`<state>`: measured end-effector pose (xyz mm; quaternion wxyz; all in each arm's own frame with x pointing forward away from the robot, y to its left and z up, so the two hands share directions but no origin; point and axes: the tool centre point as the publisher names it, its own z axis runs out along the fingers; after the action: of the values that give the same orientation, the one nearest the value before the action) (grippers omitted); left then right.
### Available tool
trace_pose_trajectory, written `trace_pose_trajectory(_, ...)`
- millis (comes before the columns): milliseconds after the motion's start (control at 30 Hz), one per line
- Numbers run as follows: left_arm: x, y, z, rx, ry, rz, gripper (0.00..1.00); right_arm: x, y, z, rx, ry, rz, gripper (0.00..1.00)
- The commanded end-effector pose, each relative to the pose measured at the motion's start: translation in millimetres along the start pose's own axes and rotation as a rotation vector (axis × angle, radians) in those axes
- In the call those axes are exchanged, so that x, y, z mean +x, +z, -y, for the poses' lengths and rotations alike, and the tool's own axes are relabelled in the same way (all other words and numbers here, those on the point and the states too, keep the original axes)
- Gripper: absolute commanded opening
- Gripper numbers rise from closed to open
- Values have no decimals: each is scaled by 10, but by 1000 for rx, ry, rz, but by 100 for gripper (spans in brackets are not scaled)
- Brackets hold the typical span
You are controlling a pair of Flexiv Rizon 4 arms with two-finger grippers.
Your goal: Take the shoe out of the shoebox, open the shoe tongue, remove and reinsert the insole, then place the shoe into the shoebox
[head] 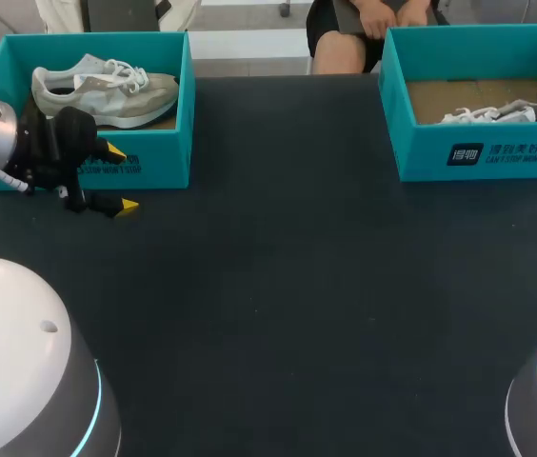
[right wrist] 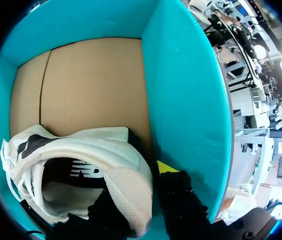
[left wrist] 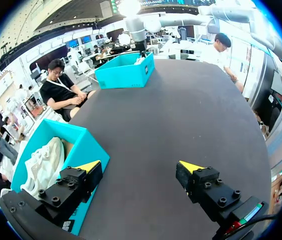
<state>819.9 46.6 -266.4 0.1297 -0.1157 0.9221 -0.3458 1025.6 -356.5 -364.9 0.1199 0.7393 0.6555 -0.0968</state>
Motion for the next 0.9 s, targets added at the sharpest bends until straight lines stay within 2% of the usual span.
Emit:
trace_pose_trajectory(33, 4, -3, 5, -4, 0, 0, 100, 6, 3, 1, -3, 6, 1, 29)
trace_pose_trajectory(167, 4, -3, 5, -4, 0, 0, 100, 2, -20, -7, -10, 15, -1, 35)
trace_pose_trajectory(467, 4, -3, 5, -4, 0, 0, 100, 32, -106, -25, -23, 41, -16, 38)
trace_pose_trajectory(700, 4, -3, 5, -4, 0, 0, 100, 12, -149, -10, -26, 50, -11, 48)
trace_pose_trajectory(900, 4, -3, 5, -4, 0, 0, 100, -9, -253, -32, -41, 64, 0, 49)
